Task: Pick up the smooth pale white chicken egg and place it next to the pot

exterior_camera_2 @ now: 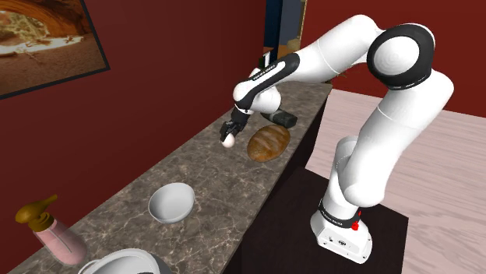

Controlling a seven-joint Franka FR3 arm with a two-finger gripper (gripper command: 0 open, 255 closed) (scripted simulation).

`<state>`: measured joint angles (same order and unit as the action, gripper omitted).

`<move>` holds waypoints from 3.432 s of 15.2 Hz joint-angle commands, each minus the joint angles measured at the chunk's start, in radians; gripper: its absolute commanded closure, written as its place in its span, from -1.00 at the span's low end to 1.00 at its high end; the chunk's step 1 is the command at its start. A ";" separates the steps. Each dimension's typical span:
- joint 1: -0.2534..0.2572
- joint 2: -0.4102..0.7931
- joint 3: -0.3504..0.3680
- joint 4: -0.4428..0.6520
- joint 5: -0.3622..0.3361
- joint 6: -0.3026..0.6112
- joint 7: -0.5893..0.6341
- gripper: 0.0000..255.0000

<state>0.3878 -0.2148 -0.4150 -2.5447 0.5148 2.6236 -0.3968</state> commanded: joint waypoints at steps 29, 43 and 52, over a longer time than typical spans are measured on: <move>0.069 0.027 0.387 0.141 -0.203 0.016 0.634 1.00; 0.169 0.306 0.562 0.453 -0.475 0.025 1.118 1.00; 0.291 0.521 0.567 0.734 -0.635 -0.045 1.347 1.00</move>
<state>0.6717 0.2883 0.1534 -1.8340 -0.1118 2.5843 0.9397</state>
